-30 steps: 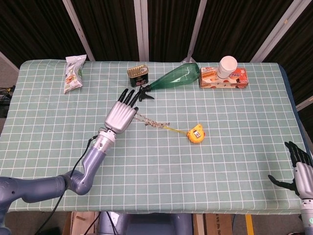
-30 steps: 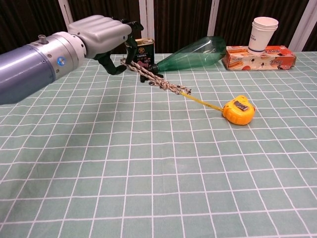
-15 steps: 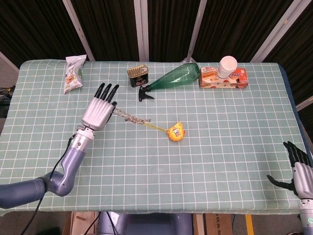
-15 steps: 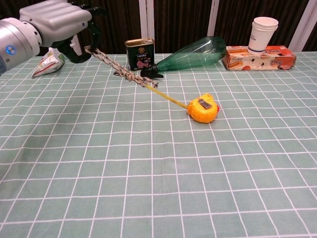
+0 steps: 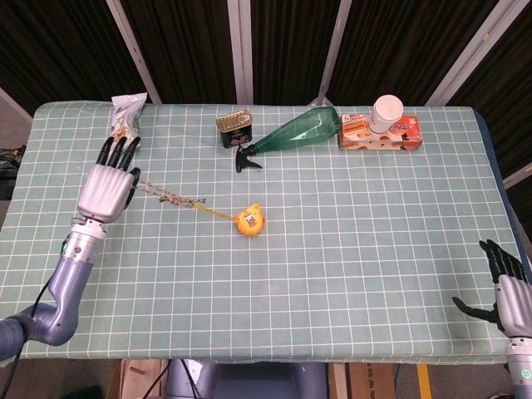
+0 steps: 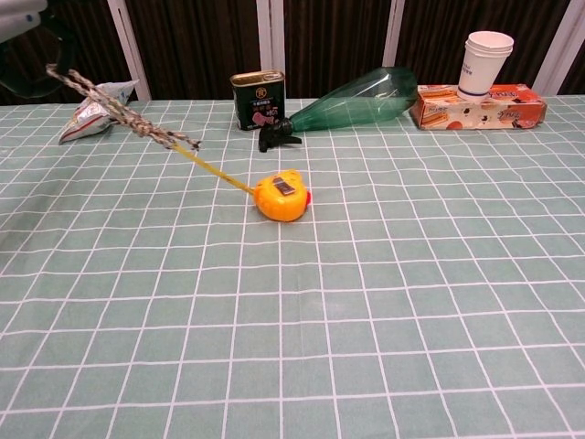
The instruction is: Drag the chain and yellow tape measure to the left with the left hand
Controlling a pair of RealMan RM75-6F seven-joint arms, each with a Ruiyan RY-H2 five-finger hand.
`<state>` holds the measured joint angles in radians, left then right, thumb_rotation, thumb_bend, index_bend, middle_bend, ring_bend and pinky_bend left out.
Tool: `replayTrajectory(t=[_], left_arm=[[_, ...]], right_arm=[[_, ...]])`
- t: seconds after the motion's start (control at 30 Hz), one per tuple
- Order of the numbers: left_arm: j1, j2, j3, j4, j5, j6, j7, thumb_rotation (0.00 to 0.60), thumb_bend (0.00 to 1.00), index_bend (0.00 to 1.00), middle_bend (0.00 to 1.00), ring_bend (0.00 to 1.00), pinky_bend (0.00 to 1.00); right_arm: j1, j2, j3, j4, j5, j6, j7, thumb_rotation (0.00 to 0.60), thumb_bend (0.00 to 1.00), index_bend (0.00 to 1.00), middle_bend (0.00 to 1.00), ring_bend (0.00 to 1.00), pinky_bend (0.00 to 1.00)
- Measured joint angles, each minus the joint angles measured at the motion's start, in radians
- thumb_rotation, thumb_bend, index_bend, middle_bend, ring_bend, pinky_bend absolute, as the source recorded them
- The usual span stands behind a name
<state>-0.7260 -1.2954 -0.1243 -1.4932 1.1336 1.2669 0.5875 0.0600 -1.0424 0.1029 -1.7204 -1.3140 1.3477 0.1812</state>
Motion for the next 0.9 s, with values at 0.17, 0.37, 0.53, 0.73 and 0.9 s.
replayTrajectory(t=[0.17, 0.37, 0.53, 0.73, 0.9], left_arm=[[0.040, 0.032, 0.011, 0.003, 0.005, 0.015, -0.022, 0.600, 0.54, 0.59, 0.00, 0.00, 0.00], [0.072, 0.058, 0.014, 0.019, 0.000, 0.023, -0.030, 0.600, 0.54, 0.59, 0.00, 0.00, 0.00], [0.102, 0.082, 0.006, 0.043, -0.016, 0.036, -0.044, 0.600, 0.54, 0.59, 0.00, 0.00, 0.00], [0.130, 0.116, -0.006, 0.067, -0.031, 0.044, -0.059, 0.600, 0.54, 0.59, 0.00, 0.00, 0.00], [0.153, 0.139, -0.013, 0.078, -0.045, 0.049, -0.067, 0.600, 0.54, 0.59, 0.00, 0.00, 0.00]], right_arm=[[0.000, -0.001, 0.000, 0.000, -0.001, 0.001, -0.002, 0.600, 0.18, 0.00, 0.00, 0.00, 0.00], [0.001, -0.002, 0.000, 0.000, -0.002, 0.001, -0.004, 0.600, 0.18, 0.00, 0.00, 0.00, 0.00], [0.001, -0.003, 0.000, 0.000, 0.000, 0.002, -0.006, 0.600, 0.18, 0.00, 0.00, 0.00, 0.00], [0.001, -0.004, 0.001, 0.001, 0.001, 0.002, -0.008, 0.600, 0.18, 0.00, 0.00, 0.00, 0.00], [0.002, -0.005, 0.000, 0.000, 0.000, 0.001, -0.010, 0.600, 0.18, 0.00, 0.00, 0.00, 0.00]])
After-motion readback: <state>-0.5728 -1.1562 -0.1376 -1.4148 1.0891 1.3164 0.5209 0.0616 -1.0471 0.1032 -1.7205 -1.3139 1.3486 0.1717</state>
